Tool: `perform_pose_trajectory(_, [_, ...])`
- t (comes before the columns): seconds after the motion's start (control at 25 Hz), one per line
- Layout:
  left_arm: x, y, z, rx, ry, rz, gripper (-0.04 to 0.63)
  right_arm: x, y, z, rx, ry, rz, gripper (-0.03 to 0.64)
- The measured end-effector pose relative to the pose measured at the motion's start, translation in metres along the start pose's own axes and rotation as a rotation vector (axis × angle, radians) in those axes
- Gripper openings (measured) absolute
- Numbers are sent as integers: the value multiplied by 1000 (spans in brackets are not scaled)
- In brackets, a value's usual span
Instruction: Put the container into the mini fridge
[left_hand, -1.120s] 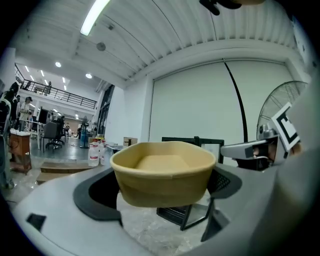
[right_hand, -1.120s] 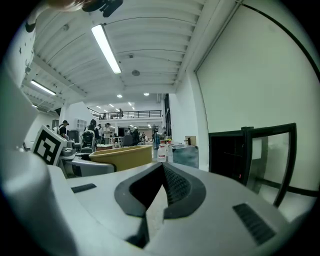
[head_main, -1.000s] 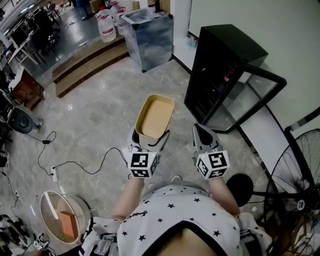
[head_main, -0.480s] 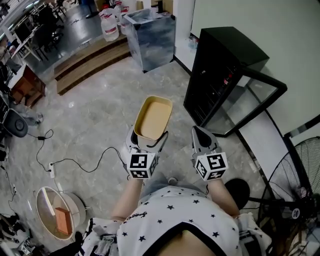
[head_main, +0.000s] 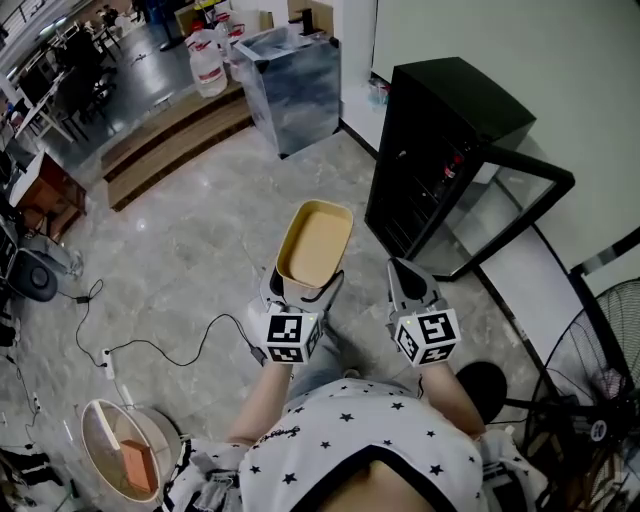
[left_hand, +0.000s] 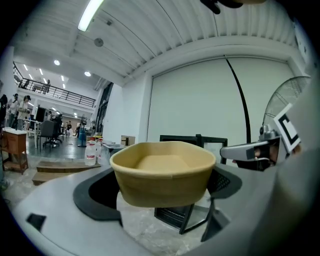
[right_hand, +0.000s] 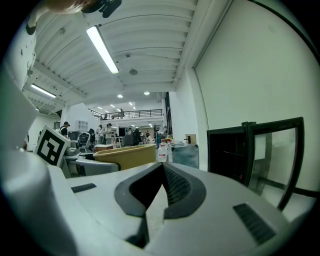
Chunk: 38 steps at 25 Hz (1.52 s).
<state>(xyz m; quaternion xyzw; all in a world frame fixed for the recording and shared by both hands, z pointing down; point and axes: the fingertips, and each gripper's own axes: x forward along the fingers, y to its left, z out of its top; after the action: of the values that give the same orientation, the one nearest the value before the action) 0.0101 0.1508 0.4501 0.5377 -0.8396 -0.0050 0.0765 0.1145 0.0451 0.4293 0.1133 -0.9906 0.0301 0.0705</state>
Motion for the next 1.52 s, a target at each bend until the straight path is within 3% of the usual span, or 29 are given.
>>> perform_pose_trajectory(1.0, [233,105,41,32,20,-290,538,208,-87,45,37,-44,-247,-8])
perform_pose_trajectory(1.52, [319,119,32,41,65,-431,538,254,-128,40,53,-29,-396,-8])
